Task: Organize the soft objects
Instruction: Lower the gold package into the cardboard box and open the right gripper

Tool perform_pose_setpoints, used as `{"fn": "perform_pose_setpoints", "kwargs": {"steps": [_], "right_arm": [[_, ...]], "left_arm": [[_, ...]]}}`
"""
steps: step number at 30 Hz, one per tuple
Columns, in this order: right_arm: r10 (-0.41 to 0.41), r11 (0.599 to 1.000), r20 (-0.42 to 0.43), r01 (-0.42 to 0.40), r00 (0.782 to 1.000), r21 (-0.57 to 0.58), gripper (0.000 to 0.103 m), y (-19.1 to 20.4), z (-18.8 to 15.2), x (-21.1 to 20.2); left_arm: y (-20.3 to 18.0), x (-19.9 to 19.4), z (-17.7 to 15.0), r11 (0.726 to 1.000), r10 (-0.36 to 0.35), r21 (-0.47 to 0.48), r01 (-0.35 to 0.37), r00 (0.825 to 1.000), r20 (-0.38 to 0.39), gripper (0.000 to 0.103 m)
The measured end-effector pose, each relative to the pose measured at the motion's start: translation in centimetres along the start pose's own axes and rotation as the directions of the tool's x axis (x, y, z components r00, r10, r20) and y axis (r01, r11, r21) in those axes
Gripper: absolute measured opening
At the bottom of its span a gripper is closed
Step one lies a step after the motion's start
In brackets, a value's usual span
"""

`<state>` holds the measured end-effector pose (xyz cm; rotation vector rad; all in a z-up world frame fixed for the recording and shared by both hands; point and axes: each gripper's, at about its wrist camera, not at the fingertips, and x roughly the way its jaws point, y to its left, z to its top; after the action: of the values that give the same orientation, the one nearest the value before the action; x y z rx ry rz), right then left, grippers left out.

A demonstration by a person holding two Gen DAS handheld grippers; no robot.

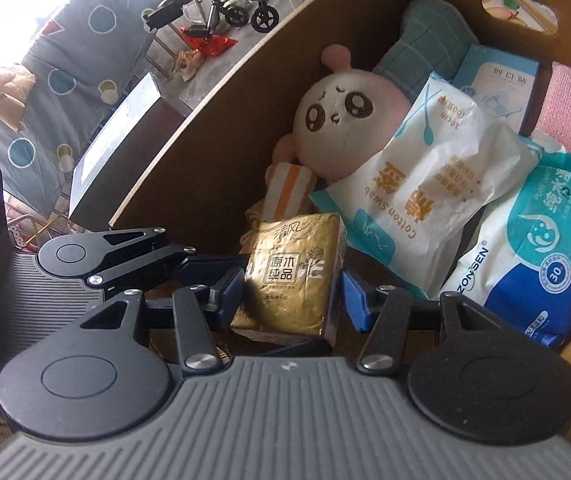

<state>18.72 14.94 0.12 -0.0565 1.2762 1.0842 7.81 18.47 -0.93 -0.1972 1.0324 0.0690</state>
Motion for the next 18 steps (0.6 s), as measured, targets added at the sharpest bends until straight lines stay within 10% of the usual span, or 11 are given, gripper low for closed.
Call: {"fn": "perform_pose_setpoints", "kwargs": {"steps": [18], "right_arm": [[0.081,0.987,-0.106,-0.065,0.991,0.148,0.064,-2.1,0.4,2.3]], "left_arm": [[1.4,-0.3,-0.6,1.000,0.007,-0.012,-0.007,0.999,-0.040,0.076]]}}
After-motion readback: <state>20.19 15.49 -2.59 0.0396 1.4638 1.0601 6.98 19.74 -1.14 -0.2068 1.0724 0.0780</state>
